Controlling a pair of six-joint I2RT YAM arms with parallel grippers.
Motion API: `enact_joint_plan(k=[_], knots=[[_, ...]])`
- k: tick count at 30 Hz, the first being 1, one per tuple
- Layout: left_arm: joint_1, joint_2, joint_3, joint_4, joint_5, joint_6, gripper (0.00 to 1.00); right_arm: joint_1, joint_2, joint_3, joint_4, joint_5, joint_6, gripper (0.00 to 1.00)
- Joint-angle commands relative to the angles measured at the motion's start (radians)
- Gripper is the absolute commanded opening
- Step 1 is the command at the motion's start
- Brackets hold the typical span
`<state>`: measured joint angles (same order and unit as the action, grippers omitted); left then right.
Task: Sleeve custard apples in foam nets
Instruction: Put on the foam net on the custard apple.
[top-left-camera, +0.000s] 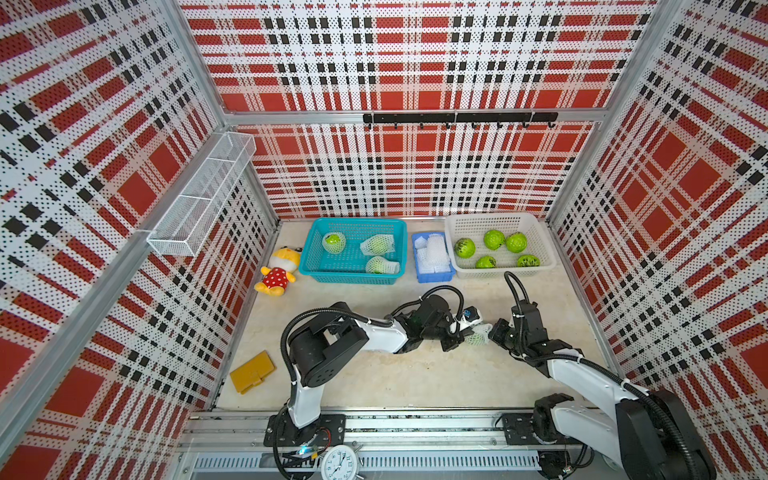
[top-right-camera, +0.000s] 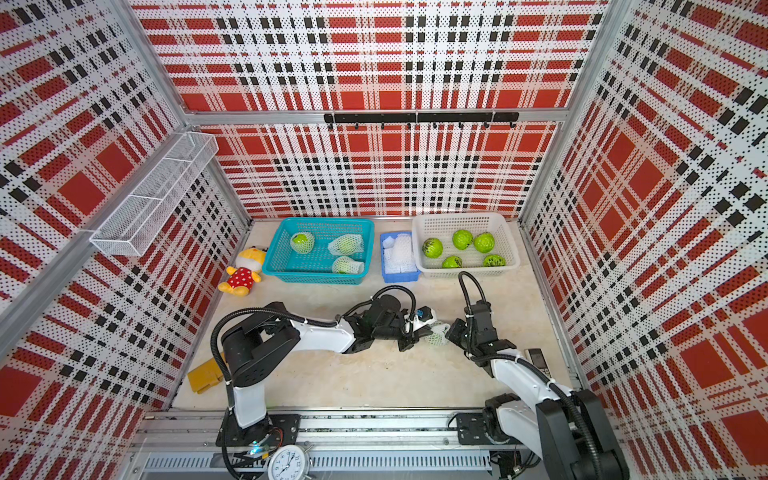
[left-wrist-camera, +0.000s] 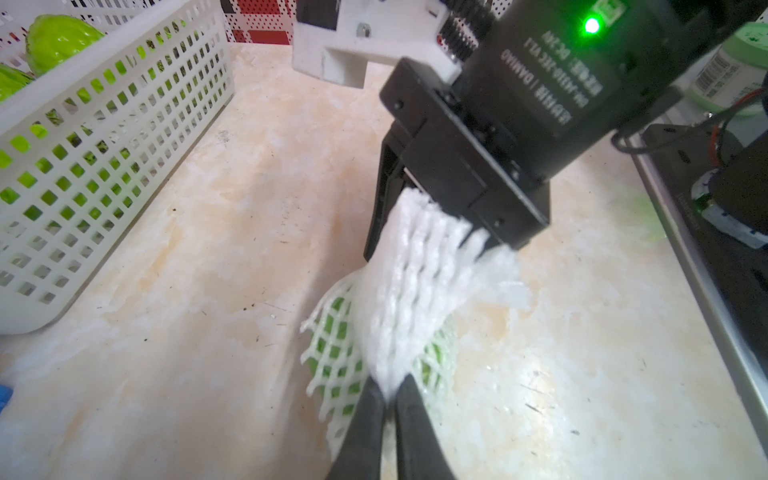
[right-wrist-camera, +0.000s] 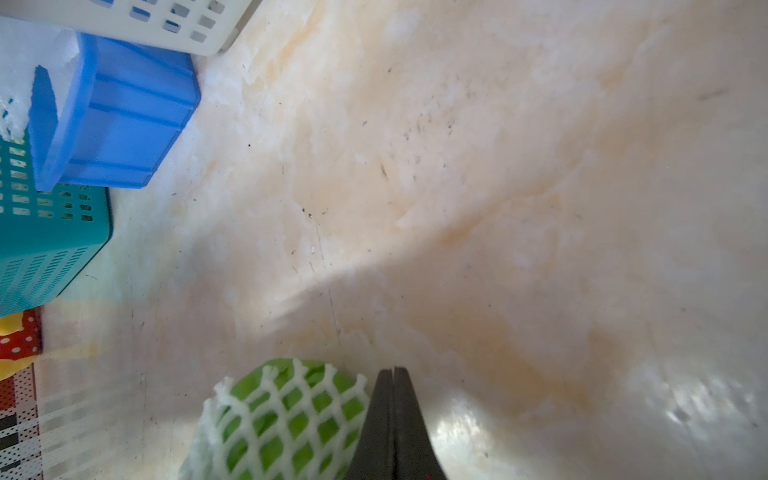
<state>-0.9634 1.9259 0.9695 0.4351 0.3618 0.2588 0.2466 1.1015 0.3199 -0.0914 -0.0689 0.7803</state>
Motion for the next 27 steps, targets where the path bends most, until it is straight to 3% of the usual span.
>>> enact_joint_plan(k=[1,16,20,22,27], knots=[[0.017,0.03,-0.023,-0.036,-0.029,-0.015,0.14,-0.003,0.028,0.033,0.045,0.031,-0.011,0.0],[0.055,0.04,-0.029,-0.085,-0.023,-0.053,0.2,-0.003,0.19,0.114,0.133,-0.052,-0.027,0.0],[0.056,0.038,-0.022,-0.086,-0.022,-0.055,0.22,-0.017,0.143,0.139,0.083,-0.038,-0.048,0.0],[0.057,0.04,-0.016,-0.094,-0.023,-0.053,0.22,-0.052,0.092,0.146,0.047,-0.051,-0.054,0.06],[0.06,0.043,-0.008,-0.103,-0.019,-0.049,0.22,-0.161,-0.039,0.157,-0.046,-0.079,-0.074,0.35]])
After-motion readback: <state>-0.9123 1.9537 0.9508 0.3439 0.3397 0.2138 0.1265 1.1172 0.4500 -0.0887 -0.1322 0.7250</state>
